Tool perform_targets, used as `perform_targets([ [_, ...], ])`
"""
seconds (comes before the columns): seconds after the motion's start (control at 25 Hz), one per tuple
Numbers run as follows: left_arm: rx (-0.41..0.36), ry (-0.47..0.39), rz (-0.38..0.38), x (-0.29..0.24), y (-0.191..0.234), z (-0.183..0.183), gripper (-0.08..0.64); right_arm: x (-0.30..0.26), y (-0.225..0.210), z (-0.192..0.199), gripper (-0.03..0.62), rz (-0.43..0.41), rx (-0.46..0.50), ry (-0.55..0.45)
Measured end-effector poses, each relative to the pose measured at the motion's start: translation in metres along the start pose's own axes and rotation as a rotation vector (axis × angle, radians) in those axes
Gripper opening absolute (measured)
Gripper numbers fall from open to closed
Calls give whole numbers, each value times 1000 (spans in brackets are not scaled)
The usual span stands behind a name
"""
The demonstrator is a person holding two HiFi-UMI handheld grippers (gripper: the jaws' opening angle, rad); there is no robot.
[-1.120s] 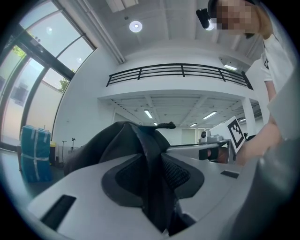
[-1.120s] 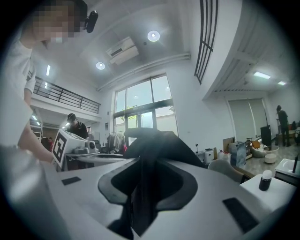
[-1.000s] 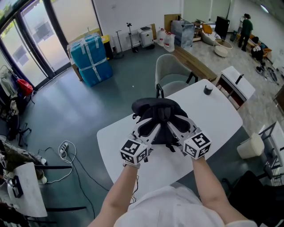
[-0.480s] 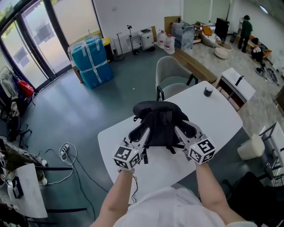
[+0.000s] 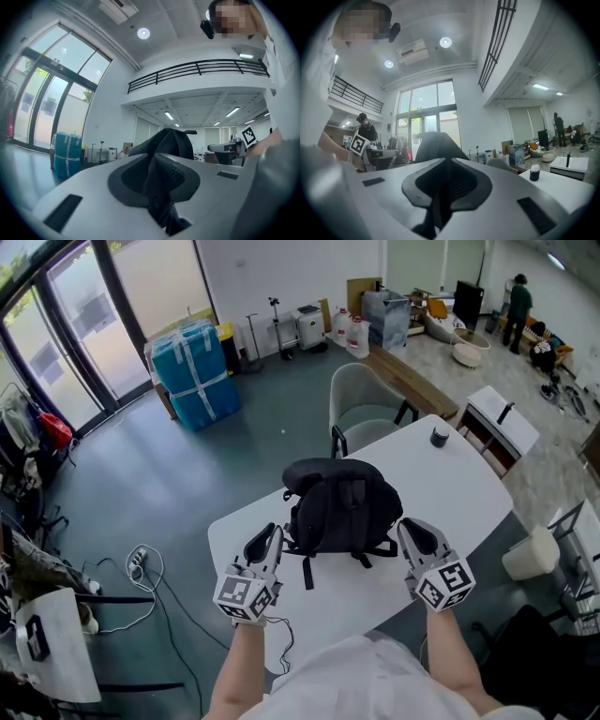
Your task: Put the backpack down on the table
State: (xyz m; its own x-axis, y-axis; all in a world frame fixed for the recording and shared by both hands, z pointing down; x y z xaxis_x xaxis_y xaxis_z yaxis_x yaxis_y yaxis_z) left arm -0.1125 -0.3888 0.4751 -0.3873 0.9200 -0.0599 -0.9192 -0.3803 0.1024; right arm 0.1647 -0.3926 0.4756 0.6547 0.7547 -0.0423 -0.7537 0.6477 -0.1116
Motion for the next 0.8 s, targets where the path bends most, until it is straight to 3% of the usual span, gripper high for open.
perform_targets([
  [0.28,-119,26,-67,34,5,2,48,31,-4,17,23,119,41,66],
  [0.52,-97,23,-142,57,27,2,41,55,-15,18,18,174,17,68],
  [0.8,-99,28,-153,64,28,1,41,55,-13,10,17,162,41,67],
])
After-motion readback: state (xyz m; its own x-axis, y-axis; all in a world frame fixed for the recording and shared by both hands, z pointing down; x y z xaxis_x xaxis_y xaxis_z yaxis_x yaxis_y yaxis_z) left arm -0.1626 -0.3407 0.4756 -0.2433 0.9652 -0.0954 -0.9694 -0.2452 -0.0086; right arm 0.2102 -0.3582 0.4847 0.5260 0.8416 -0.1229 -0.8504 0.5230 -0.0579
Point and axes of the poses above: the fingertips, and each gripper's own axes: x backward along the fingers, y to its left, z out of its underside, the point moved 1 cm from there along x, backward along the fingers, and after that the axes turned 6 degrees about -z, right-handed, at the moved point
